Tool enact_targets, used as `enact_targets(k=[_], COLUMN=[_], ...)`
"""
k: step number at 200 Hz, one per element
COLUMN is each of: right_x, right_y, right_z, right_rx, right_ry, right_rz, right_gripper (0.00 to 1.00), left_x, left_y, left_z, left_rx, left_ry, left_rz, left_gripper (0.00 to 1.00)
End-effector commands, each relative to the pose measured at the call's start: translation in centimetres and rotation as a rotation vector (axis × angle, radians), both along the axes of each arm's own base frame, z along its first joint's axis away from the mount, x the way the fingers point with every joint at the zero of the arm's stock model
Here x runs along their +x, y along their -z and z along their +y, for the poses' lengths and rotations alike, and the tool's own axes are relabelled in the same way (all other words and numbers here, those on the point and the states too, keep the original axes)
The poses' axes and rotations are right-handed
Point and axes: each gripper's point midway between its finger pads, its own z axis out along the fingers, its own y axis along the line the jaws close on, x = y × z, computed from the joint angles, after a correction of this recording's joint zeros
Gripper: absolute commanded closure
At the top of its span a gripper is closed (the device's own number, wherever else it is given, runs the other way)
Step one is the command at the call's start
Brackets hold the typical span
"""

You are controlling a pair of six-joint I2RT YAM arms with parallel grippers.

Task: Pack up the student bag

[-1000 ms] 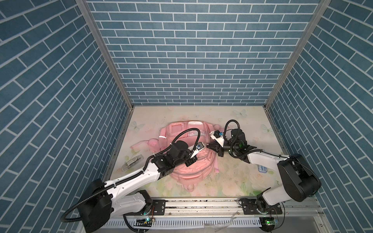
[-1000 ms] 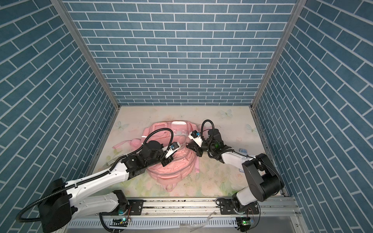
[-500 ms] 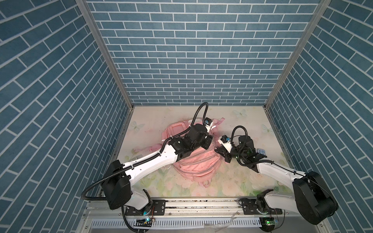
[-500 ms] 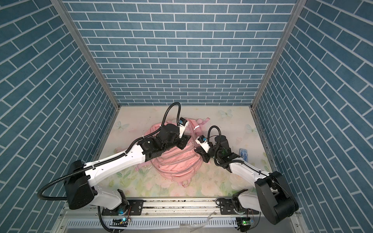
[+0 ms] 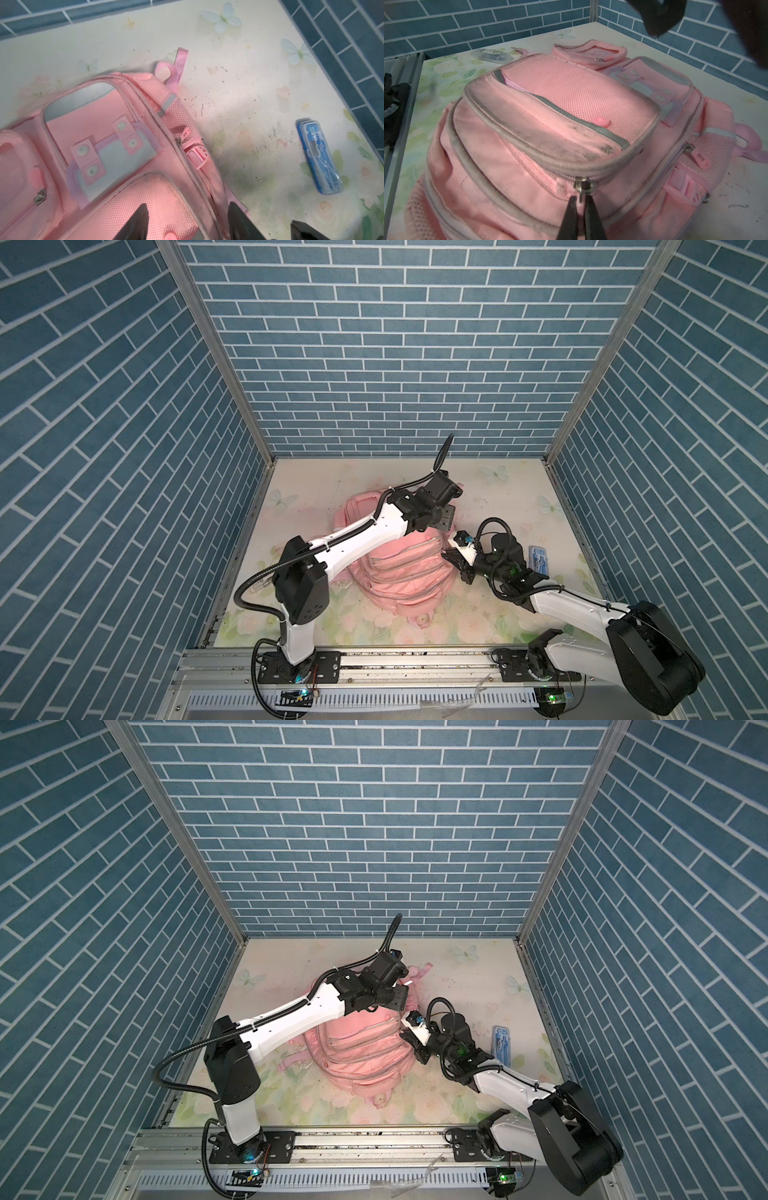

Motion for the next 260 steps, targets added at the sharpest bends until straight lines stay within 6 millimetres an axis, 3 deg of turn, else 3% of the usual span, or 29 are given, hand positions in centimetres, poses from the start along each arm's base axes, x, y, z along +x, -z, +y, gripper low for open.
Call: enact_targets(k=[1,105,118,126,163,196,217,260], right_x=[0.4,0.1,0.1,0.1,0.0,-0.4,-1.0,-2.4], right_y=[-1.7,-2.2,-2.2,-2.1,-1.5,-0.8,-0.9,-0.3], right_z=[0.4,-0.2,-0.2,-0.3,0.0,0.4,1.0,4.0], right_rx=[0.022,0.023,0.021,0.016,-0.012,-0.058,-0.069,-0.115], right_ry=[0.004,0.007,0.006,0.005,-0.014,-0.031,-0.053,-0.164], right_rz=[-0.117,-0.252,-0.262,-0.265,-0.237,-0.213,-0.197,-0.185], right_gripper=[1.00,1.00,1.00,1.00,1.00,1.00,1.00,1.00], left_x=[-0.8,-1.4,-1.3,-1.1,0.0,3.1,5.4,9.0], left_y=[1.4,7.3,7.7,7.8,7.2,5.4,3.1,-0.1], left_z=[1.0,1.3,1.2,1.1,-0.8,-1.3,-1.3,-2.3], left_rx=[0.080,0.288,0.307,0.311,0.194,-0.006,-0.130,-0.365], left_ry=[-0.045,-0.045,-0.046,-0.048,-0.046,-0.125,-0.185,-0.278], left_rz=[0.107,0.260,0.269,0.273,0.293,0.296,0.266,0.242], left_gripper=[0.38,0.39,0.44,0.52,1.00,1.00,1.00,1.00])
